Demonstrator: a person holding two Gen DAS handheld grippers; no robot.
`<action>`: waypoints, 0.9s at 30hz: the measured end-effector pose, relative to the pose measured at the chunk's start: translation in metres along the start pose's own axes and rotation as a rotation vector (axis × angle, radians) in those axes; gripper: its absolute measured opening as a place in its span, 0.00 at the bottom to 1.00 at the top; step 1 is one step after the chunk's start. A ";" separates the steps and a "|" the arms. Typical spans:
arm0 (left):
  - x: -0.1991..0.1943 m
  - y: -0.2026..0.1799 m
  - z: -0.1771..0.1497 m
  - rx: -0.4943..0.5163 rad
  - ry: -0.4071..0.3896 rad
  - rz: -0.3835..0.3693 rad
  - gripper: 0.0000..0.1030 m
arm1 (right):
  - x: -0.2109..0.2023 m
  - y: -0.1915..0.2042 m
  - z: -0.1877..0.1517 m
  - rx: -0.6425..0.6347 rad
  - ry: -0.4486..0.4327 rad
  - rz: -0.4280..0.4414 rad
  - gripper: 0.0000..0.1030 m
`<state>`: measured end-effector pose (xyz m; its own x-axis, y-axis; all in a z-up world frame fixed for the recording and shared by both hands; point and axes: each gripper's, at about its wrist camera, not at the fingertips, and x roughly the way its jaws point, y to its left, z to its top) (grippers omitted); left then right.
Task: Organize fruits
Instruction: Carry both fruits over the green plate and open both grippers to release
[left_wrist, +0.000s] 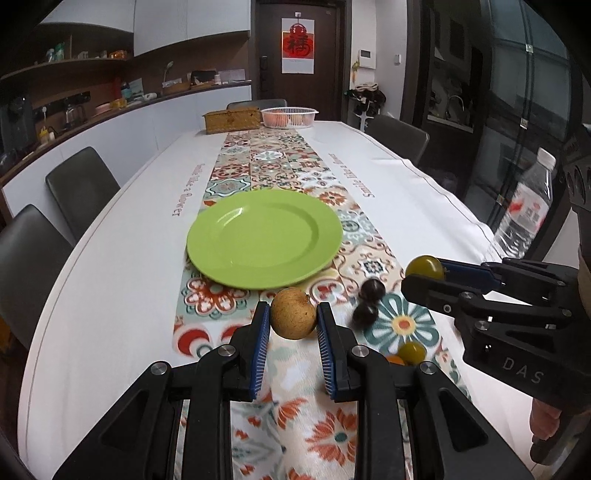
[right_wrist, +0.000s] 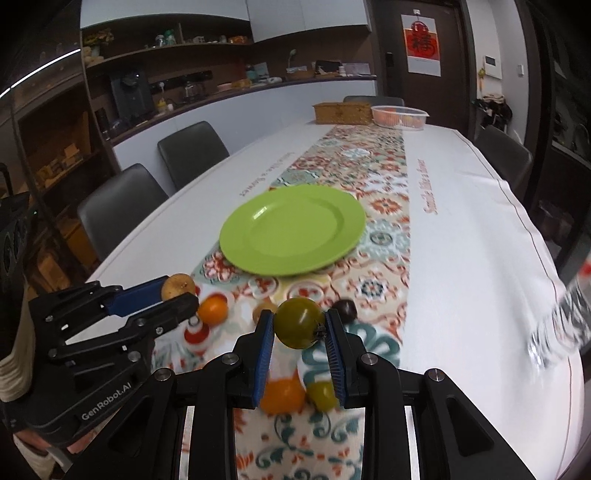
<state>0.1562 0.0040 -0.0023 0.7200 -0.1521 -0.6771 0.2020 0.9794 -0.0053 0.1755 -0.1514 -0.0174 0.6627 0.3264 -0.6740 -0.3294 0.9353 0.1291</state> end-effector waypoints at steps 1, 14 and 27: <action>0.002 0.002 0.003 0.000 0.000 0.001 0.25 | 0.003 0.001 0.005 -0.006 -0.001 -0.001 0.28; 0.049 0.034 0.047 0.017 0.042 -0.033 0.25 | 0.057 0.008 0.066 -0.064 0.045 0.024 0.28; 0.125 0.062 0.053 -0.012 0.189 -0.086 0.25 | 0.137 -0.003 0.078 -0.047 0.176 0.025 0.28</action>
<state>0.2938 0.0382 -0.0483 0.5629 -0.2090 -0.7996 0.2485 0.9655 -0.0774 0.3199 -0.0986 -0.0536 0.5276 0.3163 -0.7884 -0.3780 0.9186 0.1155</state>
